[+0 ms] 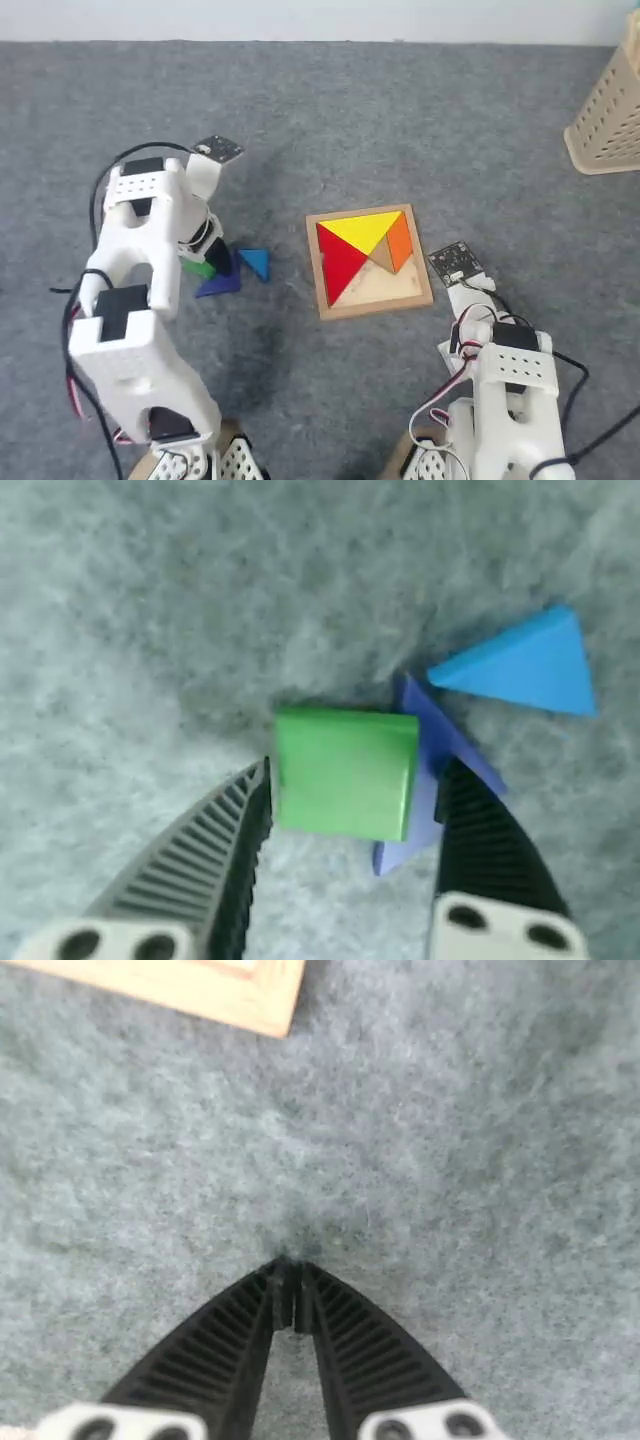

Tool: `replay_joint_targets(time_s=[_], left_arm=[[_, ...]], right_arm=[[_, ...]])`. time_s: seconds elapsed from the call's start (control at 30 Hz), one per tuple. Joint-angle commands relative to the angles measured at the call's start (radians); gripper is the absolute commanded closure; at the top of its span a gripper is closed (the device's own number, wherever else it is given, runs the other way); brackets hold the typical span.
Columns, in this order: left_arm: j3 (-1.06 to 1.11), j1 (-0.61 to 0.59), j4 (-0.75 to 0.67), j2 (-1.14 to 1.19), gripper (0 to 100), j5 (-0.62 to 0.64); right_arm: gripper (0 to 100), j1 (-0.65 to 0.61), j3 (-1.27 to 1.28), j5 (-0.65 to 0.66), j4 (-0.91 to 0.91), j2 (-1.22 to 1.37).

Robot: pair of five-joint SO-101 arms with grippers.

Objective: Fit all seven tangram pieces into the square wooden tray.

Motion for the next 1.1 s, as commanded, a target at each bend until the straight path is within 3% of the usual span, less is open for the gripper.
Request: replay_joint_targets(time_s=[0.0,0.3,0.67,0.87,1.07], left_arm=[[-0.022,-0.002,-0.015,0.04,75,-0.005],[-0.039,0.0,-0.005,0.044,82,-0.006],[-0.263,0.002,0.203,0.044,81,0.002],[-0.216,-0.003,0.189,0.046,78,0.0],[-0.074,-0.021,0.034,0.046,77,-0.003]], right_arm=[[99.2,0.015,-0.002,0.014,-0.01,-0.013],[99.2,0.015,-0.002,0.014,-0.01,-0.013],[99.2,0.015,-0.002,0.014,-0.01,-0.013],[99.2,0.015,-0.002,0.015,-0.01,-0.013],[99.2,0.015,-0.002,0.015,-0.01,-0.013]])
